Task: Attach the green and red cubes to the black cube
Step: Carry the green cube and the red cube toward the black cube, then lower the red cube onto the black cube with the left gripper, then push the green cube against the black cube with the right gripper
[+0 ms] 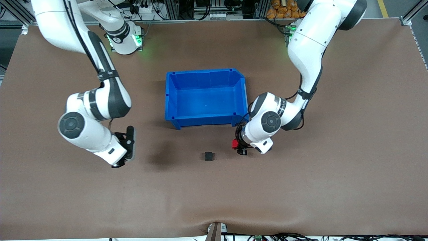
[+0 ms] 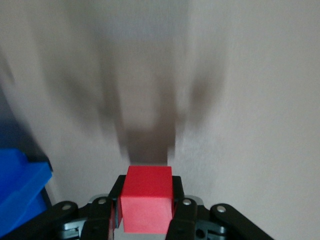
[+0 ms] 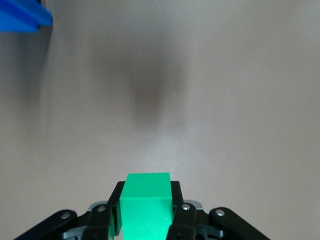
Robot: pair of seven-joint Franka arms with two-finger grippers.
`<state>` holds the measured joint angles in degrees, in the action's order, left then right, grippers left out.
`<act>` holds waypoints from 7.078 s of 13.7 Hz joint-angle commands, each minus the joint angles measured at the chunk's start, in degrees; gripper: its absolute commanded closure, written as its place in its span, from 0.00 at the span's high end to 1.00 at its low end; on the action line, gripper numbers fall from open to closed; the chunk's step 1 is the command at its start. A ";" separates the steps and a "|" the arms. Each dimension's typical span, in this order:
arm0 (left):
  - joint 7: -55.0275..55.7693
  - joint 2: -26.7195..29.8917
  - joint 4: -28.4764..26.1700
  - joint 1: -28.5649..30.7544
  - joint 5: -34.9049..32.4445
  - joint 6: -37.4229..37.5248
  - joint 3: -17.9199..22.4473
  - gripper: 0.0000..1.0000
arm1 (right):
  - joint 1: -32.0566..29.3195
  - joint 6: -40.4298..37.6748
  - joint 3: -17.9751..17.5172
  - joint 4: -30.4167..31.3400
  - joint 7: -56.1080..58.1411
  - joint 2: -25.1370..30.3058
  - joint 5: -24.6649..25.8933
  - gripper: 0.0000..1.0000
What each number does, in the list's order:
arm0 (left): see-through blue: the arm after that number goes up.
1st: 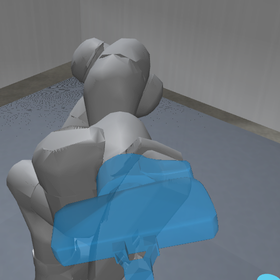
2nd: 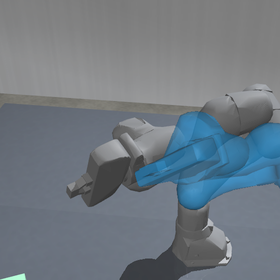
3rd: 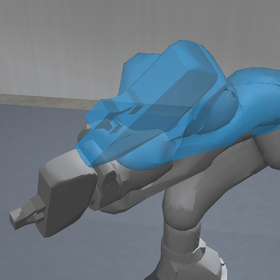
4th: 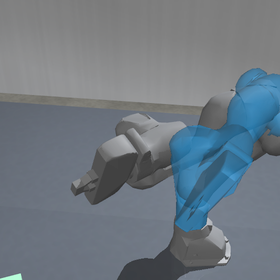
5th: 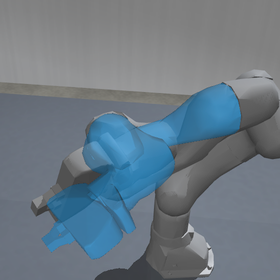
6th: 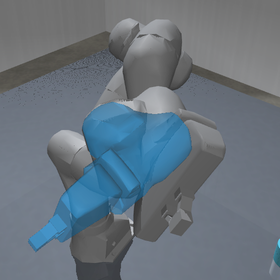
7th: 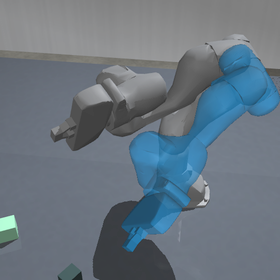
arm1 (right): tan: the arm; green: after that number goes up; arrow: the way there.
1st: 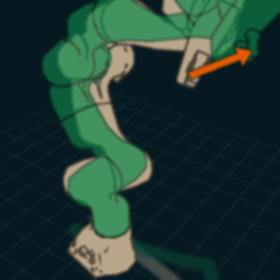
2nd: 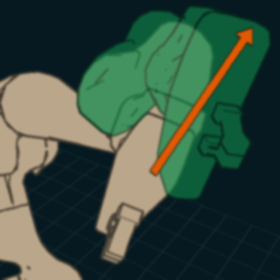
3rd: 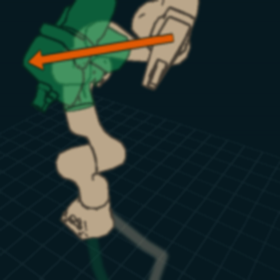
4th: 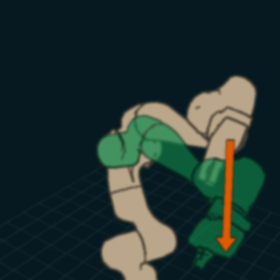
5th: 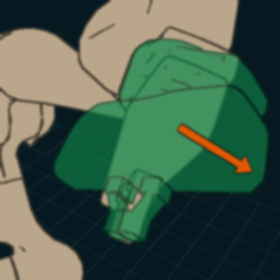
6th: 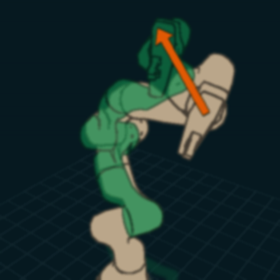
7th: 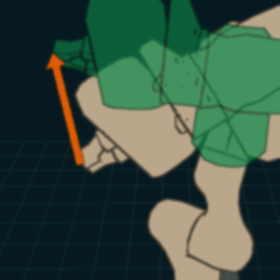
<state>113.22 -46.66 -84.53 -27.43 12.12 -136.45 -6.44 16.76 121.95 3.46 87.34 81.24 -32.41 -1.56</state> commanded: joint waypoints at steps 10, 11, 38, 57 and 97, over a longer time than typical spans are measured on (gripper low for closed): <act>1.48 -8.36 11.66 -2.98 1.06 -1.19 0.99 0.00 | 11.27 1.87 0.58 -9.38 -19.53 -9.86 -0.37 0.00; 1.48 -8.97 12.36 -3.25 1.06 -1.19 1.00 0.00 | 11.71 2.41 0.50 -9.82 -20.58 -10.48 -0.46 0.00; 0.51 -16.27 21.95 -4.48 1.06 -3.21 0.73 0.00 | 13.03 4.52 -0.82 -22.30 -28.59 -21.91 -0.46 0.00; 0.43 -18.12 23.36 -5.27 1.06 -5.23 0.73 0.00 | 13.82 6.01 -1.26 -24.41 -31.84 -24.02 -0.54 0.00; 5.35 -19.52 23.27 -8.17 1.06 -9.36 0.91 0.00 | 16.72 4.34 -0.82 -24.41 -35.45 -26.22 -8.10 0.00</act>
<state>117.02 -62.55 -63.60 -34.21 12.13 -144.17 -5.74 33.03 125.66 2.11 64.26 46.28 -57.81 -10.07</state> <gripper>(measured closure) 0.608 0.612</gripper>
